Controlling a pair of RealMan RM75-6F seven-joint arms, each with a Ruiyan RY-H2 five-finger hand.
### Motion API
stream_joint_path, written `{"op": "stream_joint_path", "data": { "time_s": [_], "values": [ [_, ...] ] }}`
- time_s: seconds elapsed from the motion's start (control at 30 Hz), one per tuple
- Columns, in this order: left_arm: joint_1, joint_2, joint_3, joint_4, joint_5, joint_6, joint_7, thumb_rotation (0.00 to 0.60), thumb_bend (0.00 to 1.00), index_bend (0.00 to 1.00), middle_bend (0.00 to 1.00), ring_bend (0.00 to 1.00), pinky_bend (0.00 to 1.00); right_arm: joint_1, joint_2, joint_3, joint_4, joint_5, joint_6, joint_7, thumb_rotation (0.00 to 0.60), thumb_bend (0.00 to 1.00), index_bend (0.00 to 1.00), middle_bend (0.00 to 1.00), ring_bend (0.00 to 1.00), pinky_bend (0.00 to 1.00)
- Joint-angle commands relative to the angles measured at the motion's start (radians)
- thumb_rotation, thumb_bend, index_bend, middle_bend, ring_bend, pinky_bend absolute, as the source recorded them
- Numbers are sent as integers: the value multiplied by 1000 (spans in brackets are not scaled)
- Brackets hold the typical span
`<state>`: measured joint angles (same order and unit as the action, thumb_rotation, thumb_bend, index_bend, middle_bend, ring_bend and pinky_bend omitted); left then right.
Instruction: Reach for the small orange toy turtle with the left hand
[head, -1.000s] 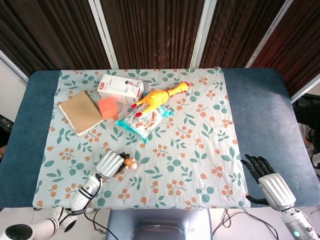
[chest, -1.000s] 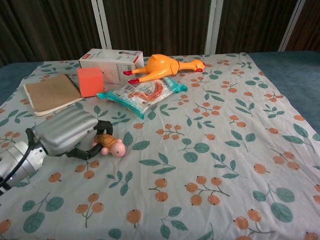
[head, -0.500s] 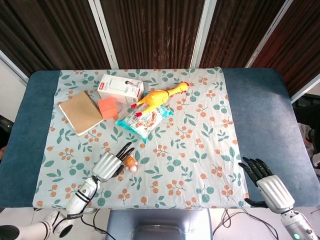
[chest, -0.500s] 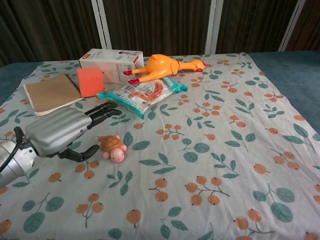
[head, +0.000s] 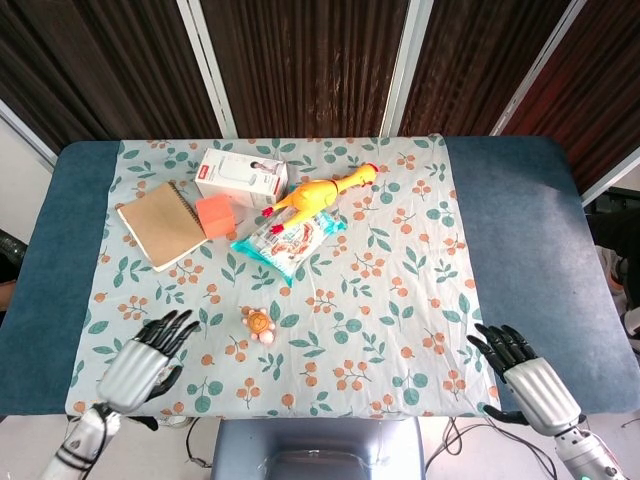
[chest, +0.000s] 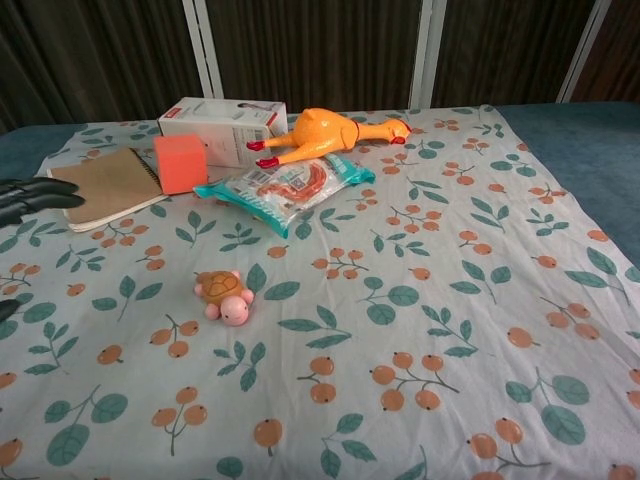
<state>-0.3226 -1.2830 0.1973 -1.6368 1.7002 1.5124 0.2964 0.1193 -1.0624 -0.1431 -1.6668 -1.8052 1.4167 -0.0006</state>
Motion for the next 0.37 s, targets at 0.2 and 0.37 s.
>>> {"op": "stream_joint_path", "data": {
  "time_s": [0.2,0.37],
  "values": [
    [260,-12,-2,203,37,383,-301,600,380,0,0,0,37,-19,-20,39,-1,45,43,-21,600,177,0,0,0,0],
    [263,11,-12,232,29,331,-305,600,380,0,0,0,38,-24,-29,54,0,69,47,-38,600,177,0,0,0,0]
  ]
}}
